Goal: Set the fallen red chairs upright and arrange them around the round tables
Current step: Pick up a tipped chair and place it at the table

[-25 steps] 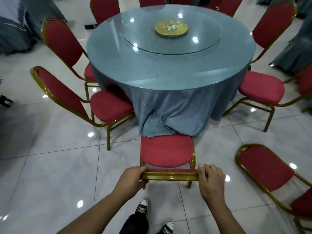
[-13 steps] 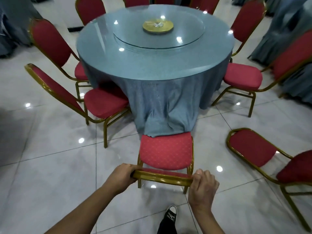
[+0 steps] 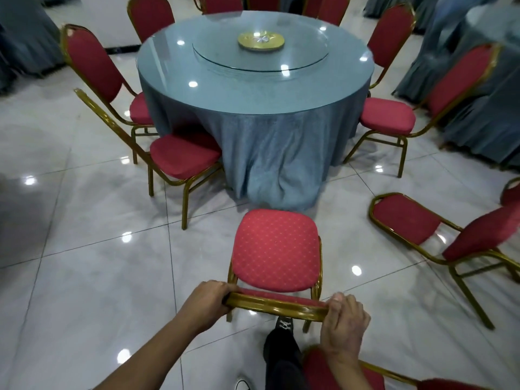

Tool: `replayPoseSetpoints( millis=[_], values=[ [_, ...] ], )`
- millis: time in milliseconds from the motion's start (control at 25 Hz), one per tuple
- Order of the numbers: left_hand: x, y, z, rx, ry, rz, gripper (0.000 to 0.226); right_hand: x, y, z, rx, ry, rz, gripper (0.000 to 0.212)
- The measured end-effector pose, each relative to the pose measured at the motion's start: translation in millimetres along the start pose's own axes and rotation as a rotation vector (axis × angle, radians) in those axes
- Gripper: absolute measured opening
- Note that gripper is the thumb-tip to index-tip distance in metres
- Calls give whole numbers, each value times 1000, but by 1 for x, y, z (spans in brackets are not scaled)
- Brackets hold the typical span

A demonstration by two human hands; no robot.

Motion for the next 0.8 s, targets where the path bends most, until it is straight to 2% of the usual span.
replayPoseSetpoints(
  millis=[160, 280, 320, 400, 800],
  values=[
    [35, 7, -5, -49, 198, -28, 42, 17, 4, 8, -14, -98, 93, 45],
    [50, 16, -24, -2, 245, 3, 70, 24, 28, 9, -26, -92, -19, 63],
    [49, 14, -27, 12, 244, 23, 73, 25, 29, 5, -63, -120, -53, 71],
    [40, 8, -27, 18, 243, 42, 74, 19, 26, -4, -98, -169, -79, 78],
    [-80, -18, 21, 22, 267, 85, 71, -120, -8, -46, -114, -293, -37, 65]
  ],
)
Point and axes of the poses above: each hand's wrist, its own x-axis away from the middle knuckle, its own z-axis out of the back of the hand, y = z × x, the point moved 7 cm from there along -x, towards the middle knuckle, and after that the axes turned 10 degrees about -z, right-handed, at the moved point
